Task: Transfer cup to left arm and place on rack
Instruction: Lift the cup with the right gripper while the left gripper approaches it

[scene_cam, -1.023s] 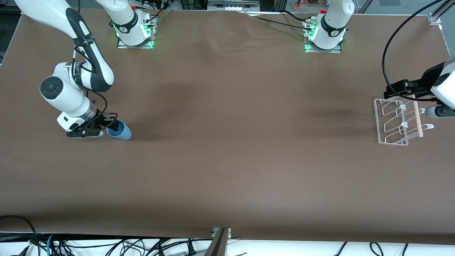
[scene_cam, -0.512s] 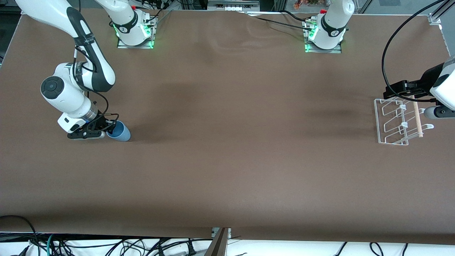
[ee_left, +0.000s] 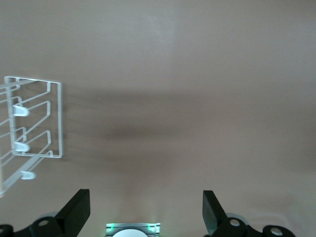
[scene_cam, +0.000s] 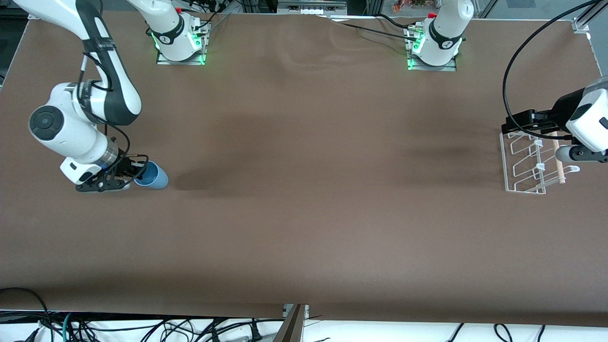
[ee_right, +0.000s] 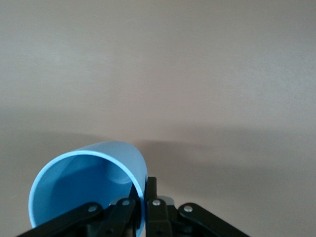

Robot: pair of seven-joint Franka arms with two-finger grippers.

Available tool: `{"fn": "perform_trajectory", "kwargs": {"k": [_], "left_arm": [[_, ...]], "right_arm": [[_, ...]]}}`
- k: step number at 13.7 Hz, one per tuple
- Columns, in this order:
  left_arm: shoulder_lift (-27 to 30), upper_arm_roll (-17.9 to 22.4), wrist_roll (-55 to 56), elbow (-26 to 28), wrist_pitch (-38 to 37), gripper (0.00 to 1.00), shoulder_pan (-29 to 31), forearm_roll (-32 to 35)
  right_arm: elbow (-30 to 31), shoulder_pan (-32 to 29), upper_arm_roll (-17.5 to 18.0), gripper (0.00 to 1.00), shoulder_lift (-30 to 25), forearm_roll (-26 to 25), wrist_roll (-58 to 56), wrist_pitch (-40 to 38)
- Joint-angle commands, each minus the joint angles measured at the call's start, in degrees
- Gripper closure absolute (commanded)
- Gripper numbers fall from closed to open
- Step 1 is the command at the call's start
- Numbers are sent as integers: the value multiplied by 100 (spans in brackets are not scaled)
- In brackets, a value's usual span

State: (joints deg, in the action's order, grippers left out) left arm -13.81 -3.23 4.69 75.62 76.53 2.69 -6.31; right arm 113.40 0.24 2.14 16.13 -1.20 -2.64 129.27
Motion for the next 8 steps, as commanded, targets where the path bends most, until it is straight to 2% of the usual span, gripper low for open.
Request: {"fn": "perform_trajectory", "kwargs": {"k": [1, 3, 6, 8], "left_arm": [[-17, -28, 6, -12, 55, 0, -14, -133], [-139, -37, -11, -12, 81, 0, -32, -255], [-166, -37, -46, -12, 81, 0, -32, -485], [-236, -37, -536, 58, 142, 0, -206, -467]], "right_arm": [[-475, 55, 260, 100, -14, 355, -27, -682], [-722, 64, 444, 100, -14, 942, 131, -938], [-933, 117, 787, 100, 12, 2199, 674, -1044], [-1117, 353, 989, 100, 82, 2911, 1114, -974]]}}
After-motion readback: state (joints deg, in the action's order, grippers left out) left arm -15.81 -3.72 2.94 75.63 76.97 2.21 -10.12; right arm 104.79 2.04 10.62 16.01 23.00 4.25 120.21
